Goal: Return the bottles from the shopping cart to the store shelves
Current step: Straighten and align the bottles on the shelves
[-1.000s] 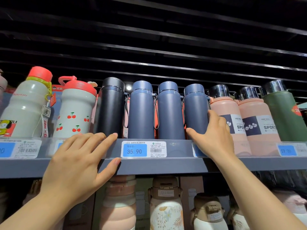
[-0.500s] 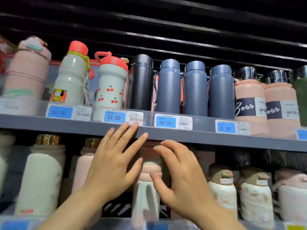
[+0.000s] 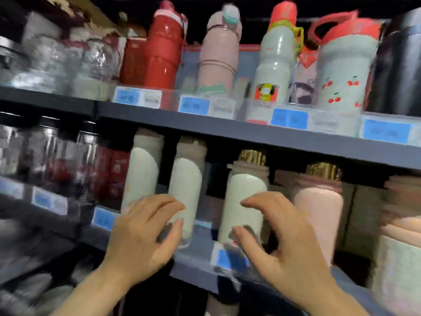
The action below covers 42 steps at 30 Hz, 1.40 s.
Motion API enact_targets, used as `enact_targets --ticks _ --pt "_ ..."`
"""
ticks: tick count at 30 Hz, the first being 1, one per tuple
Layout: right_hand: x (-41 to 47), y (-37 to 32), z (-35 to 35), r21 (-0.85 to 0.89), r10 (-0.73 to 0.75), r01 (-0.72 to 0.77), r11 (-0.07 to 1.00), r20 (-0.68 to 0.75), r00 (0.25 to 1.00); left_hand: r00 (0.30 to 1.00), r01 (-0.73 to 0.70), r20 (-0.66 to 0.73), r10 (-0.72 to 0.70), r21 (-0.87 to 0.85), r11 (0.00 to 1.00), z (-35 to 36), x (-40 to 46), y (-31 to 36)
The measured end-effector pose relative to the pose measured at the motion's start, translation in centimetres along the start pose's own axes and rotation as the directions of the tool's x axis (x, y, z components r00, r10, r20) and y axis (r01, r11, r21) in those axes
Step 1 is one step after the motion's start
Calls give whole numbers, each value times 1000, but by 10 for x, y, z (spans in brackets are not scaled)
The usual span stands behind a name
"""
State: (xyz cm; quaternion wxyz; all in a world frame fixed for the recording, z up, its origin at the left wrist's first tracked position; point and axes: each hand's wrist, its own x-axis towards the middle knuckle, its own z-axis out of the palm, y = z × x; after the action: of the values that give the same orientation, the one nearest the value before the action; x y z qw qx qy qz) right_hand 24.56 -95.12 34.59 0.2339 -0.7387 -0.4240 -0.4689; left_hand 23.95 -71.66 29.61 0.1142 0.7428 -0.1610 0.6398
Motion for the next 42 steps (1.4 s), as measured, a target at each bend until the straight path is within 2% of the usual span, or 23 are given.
enact_targets --ticks 5,11,16,20,24,31,38,42 --pt "35 -55 108 83 1 -1 997 3 1000 978 203 42 -206 63 977 -28 -22 -103" --pt "58 -98 193 230 237 -228 946 -13 971 933 273 205 -295 128 953 -28 -52 -185" --pt "76 -99 236 27 334 -334 942 -173 927 942 249 190 -278 161 955 -26 -73 -216" --pt "80 -95 249 -69 421 -444 894 -213 882 971 212 72 -227 175 961 -15 -75 -220" --pt "84 -97 252 -142 477 -501 853 -176 861 982 174 44 -185 178 968 -12 -78 -225" --pt "84 -99 242 8 577 -577 817 29 816 984 170 18 -176 171 970 -11 -79 -226" --pt "83 -101 247 -132 581 -586 800 -75 810 987 156 -2 -158 168 973 -10 -81 -227" --pt "83 -101 242 -59 615 -615 786 -19 788 987 160 -4 -162 166 973 -9 -82 -227"
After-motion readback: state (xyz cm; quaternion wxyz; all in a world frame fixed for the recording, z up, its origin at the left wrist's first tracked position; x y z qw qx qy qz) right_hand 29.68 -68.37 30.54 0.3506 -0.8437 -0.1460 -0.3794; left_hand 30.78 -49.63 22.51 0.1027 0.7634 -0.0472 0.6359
